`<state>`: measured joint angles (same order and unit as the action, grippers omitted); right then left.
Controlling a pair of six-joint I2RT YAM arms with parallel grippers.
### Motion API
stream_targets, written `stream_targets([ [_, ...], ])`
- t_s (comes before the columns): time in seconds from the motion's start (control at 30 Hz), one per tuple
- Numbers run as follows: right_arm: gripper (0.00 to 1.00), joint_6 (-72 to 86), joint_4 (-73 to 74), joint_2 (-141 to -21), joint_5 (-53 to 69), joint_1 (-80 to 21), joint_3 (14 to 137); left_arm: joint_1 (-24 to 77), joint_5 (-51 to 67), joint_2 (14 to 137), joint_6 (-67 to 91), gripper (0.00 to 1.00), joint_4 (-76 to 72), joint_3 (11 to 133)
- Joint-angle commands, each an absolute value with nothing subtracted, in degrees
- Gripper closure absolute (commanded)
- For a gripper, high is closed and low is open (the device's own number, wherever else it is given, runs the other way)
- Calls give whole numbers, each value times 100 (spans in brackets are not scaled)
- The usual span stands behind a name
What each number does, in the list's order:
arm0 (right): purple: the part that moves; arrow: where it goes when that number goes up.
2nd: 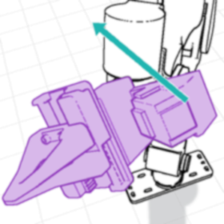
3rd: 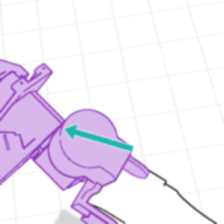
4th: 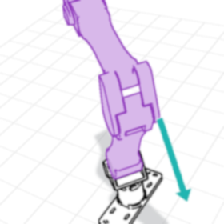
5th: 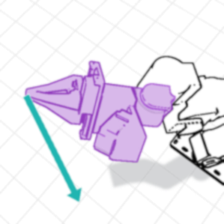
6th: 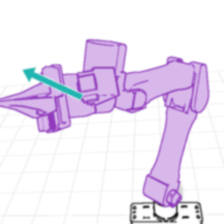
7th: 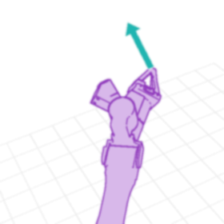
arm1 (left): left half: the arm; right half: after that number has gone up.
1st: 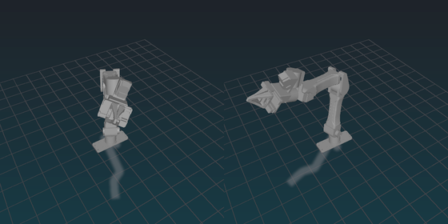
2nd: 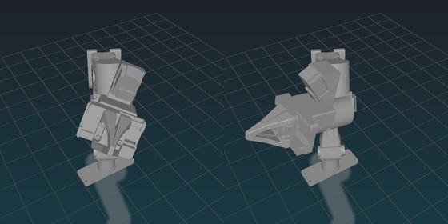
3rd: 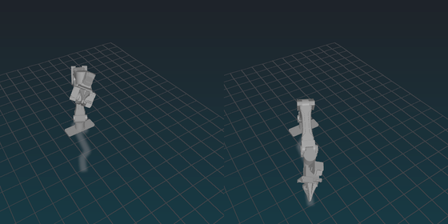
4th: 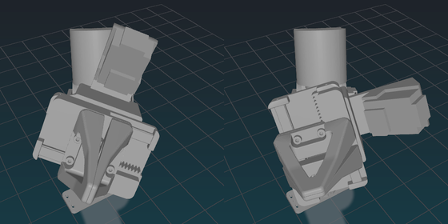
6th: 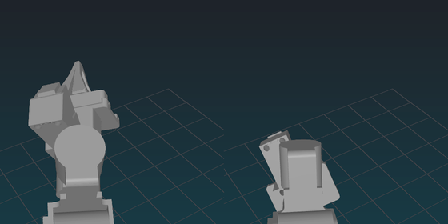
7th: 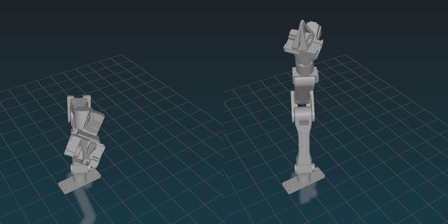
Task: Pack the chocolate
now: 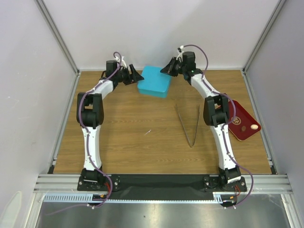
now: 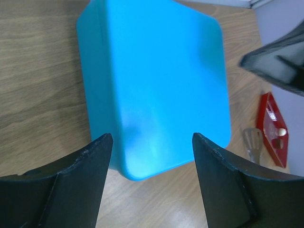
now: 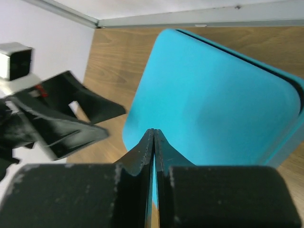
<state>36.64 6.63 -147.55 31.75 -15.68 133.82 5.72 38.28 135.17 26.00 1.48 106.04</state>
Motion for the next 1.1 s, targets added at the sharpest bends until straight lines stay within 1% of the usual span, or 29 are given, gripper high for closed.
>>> stream_targets([
  [0.0, 96, 3278, 808, -14984, 2839, -1441, 13824, 536, 4078, 12955, 2900, 26, -298, 10459],
  [0.27, 100, 3137, 659, -15240, 2391, -1406, 13904, 580, 4298, 13148, 3252, 27, -624, 10547],
  [0.53, 100, 3199, 598, -15451, 2320, -1362, 13983, 571, 4114, 13122, 2936, 26, -299, 10696],
  [0.73, 100, 3278, 422, -15416, 2478, -1362, 13975, 571, 3929, 13043, 2742, 26, -79, 10661],
  [0.87, 100, 3445, 159, -15460, 2820, -1371, 13966, 571, 4165, 13026, 2690, 28, -359, 10653],
  [1.07, 99, 3656, -139, -15583, 2848, -1424, 13992, 571, 4307, 13008, 2690, 30, -729, 10714],
])
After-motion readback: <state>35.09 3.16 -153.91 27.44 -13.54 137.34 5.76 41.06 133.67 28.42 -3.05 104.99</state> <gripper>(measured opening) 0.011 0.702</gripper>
